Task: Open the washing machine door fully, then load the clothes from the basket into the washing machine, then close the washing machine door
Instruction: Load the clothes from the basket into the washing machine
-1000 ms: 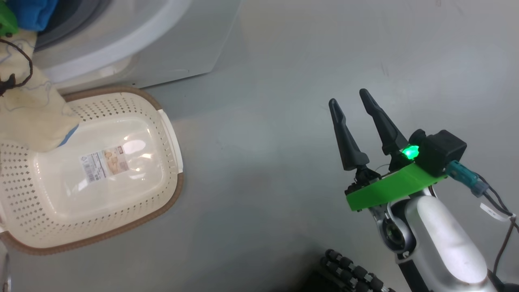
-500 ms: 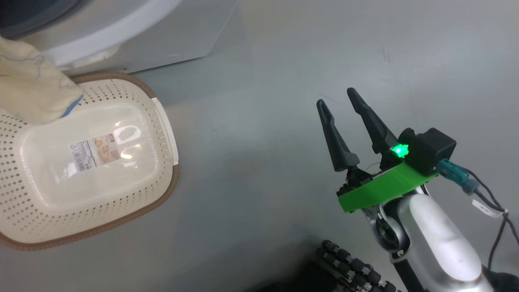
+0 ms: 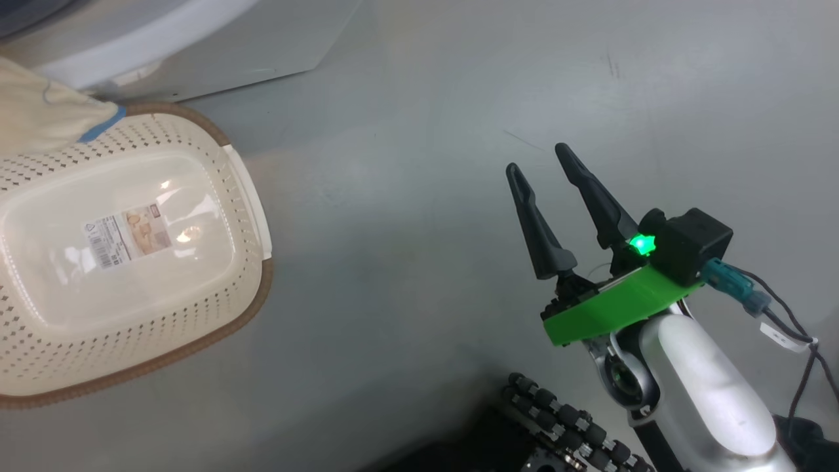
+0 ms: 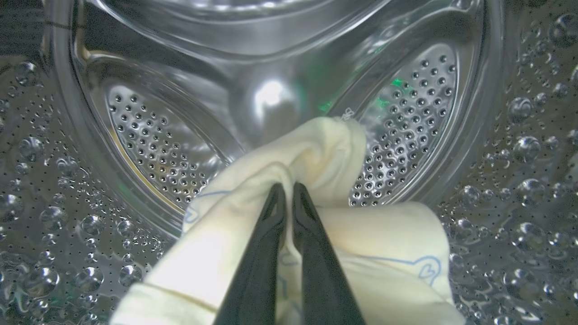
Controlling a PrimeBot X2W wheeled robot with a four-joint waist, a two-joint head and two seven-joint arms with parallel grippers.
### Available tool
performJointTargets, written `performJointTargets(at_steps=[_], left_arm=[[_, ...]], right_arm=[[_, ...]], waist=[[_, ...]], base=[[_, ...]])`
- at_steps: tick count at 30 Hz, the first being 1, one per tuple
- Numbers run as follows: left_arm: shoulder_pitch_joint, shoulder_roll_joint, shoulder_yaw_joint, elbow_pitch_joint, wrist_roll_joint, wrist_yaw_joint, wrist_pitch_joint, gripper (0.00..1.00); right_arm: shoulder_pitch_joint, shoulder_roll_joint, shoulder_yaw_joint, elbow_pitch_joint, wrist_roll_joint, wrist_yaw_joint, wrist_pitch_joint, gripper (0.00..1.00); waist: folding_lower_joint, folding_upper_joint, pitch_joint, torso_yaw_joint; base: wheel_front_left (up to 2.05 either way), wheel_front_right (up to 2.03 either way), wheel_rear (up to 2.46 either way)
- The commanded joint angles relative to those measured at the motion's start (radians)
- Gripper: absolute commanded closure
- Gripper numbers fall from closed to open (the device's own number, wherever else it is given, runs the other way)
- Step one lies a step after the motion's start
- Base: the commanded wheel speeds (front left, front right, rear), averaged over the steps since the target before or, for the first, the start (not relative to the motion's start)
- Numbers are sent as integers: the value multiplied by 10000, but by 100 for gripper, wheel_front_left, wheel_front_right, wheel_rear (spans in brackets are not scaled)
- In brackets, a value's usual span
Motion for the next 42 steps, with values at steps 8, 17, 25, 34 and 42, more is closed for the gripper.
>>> performJointTargets(at_steps=[8, 17, 25, 34, 42], left_arm=[[-219, 297, -34, 217, 0, 94, -86, 100], [-504, 161, -370, 1437, 7, -101, 794, 38], [-650, -40, -585, 2122, -10, -36, 1249, 0], [-585, -518, -599, 2611, -255, 332, 1271, 0], [-333, -1071, -434, 2692, -645, 475, 924, 0]], right_arm=[[-2, -5, 185, -286, 103, 4, -65, 0], [26, -5, 214, -220, 107, 4, -65, 0], [33, -5, 182, -174, 120, 4, -65, 0], [-11, -5, 94, -134, 41, 4, -65, 0], [-87, -5, -143, -132, -107, 4, -65, 0]], waist=[[0, -1, 53, 13], [0, -1, -152, 83], [0, -1, -364, 201], [0, -1, -730, 614], [0, -1, -908, 991]], base=[[0, 0, 0], [0, 0, 0], [0, 0, 0], [0, 0, 0], [0, 0, 0]])
